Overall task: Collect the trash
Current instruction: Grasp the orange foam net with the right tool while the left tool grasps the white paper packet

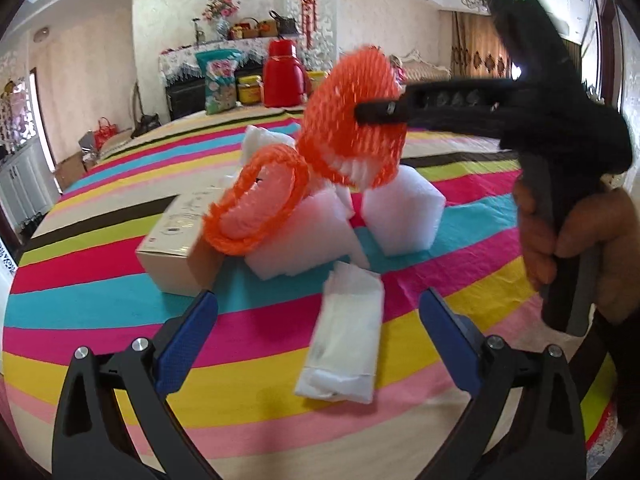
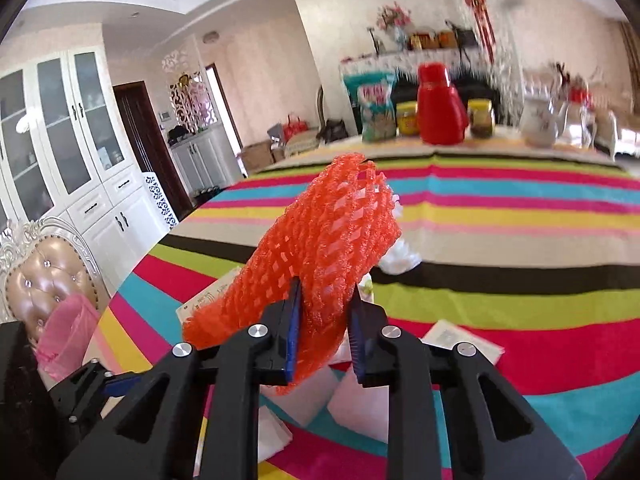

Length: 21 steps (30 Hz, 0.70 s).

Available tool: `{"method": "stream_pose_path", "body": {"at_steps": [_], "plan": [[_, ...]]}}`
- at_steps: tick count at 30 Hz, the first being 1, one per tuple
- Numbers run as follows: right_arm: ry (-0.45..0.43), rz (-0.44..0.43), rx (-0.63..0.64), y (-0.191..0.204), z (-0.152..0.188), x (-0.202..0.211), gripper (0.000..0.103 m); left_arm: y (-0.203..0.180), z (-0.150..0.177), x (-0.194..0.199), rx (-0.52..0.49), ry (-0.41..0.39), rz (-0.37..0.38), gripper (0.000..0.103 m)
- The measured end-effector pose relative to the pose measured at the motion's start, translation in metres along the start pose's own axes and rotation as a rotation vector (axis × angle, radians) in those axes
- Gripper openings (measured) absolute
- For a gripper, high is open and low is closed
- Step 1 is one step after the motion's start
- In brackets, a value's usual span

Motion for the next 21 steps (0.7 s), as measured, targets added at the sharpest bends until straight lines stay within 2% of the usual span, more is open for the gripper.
{"method": "stream_pose_path", "body": {"at_steps": [2, 9, 10, 11, 12, 16, 21], "plan": [[-0.021, 0.002, 0.000, -0.002, 0.000, 0.013, 0.022, -0.006, -0.001, -0.006, -0.012, 0.025, 0.019, 0.084], [-0.063, -0.013, 0.026, -0.004, 0.011, 0.055, 0.022, -0.011, 0.008, -0.041, 0.013, 0.186, 0.049, 0.063], [-0.064, -0.018, 0.025, -0.005, 0.012, 0.058, 0.022, -0.010, 0.008, -0.043, 0.016, 0.193, 0.061, 0.057], [-0.066, -0.021, 0.024, -0.007, 0.013, 0.061, 0.022, -0.009, 0.008, -0.044, 0.018, 0.197, 0.079, 0.040], [-0.067, -0.021, 0.022, -0.009, 0.014, 0.062, 0.022, -0.008, 0.008, -0.046, 0.021, 0.203, 0.095, 0.038], [-0.057, -0.005, 0.009, -0.021, 0.015, 0.059, 0.022, -0.002, 0.008, -0.037, 0.050, 0.153, 0.105, 0.031], [-0.045, 0.007, 0.022, -0.019, 0.018, 0.052, 0.022, 0.010, 0.003, -0.018, 0.069, 0.032, 0.040, 0.030]]}}
Point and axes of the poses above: each gripper's, at about its wrist camera, not at the fingertips, and x roughly against the way its jaws point, y to its left, z to its underside, the point moved 3 cm from there along -x, roughly the way its jaws point, and after that the axes turned 3 degrees about -x, right-handed, at the moved point
